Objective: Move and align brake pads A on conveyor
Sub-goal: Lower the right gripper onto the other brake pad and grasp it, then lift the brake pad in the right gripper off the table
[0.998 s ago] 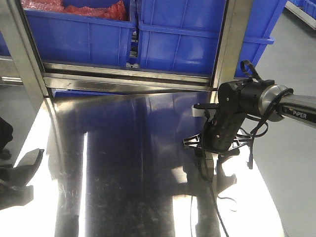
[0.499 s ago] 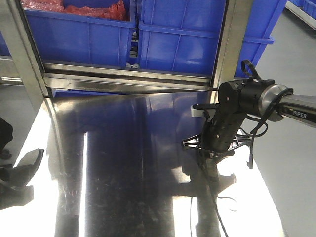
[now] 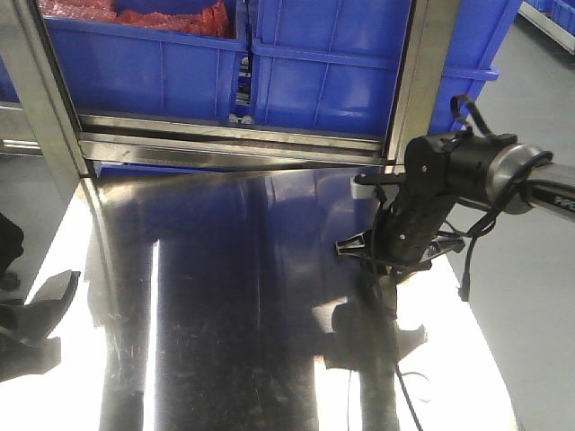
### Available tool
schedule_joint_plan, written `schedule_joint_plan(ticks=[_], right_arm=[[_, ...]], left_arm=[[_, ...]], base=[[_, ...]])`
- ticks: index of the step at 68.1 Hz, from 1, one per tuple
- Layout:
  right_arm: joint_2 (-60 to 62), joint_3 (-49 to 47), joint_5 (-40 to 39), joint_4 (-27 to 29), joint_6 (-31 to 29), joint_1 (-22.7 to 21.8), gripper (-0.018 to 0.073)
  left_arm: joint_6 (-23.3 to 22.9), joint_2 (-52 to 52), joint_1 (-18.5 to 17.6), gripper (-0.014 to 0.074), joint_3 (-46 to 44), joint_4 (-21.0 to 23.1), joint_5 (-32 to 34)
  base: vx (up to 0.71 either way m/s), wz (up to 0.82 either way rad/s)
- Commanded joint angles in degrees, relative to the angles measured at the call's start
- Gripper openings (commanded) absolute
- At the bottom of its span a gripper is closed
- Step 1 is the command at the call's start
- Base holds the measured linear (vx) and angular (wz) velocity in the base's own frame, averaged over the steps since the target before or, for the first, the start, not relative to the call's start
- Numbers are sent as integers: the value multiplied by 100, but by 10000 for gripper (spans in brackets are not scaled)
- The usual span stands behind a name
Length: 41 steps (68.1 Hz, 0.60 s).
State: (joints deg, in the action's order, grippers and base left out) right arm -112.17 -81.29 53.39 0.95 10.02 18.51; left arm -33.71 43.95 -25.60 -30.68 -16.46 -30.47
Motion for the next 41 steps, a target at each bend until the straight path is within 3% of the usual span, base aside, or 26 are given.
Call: schedule_joint_plan(ticks=[1,41], right_arm=[[647,68,-279,-39,28,0,24],[3591,2422,-1277,-95,210,0,25]], left_arm=[[-28,-30,-35,114,-168,-58,426],[-28,-30,-35,114,-168,-58,426]], base=[[0,0],[0,0]])
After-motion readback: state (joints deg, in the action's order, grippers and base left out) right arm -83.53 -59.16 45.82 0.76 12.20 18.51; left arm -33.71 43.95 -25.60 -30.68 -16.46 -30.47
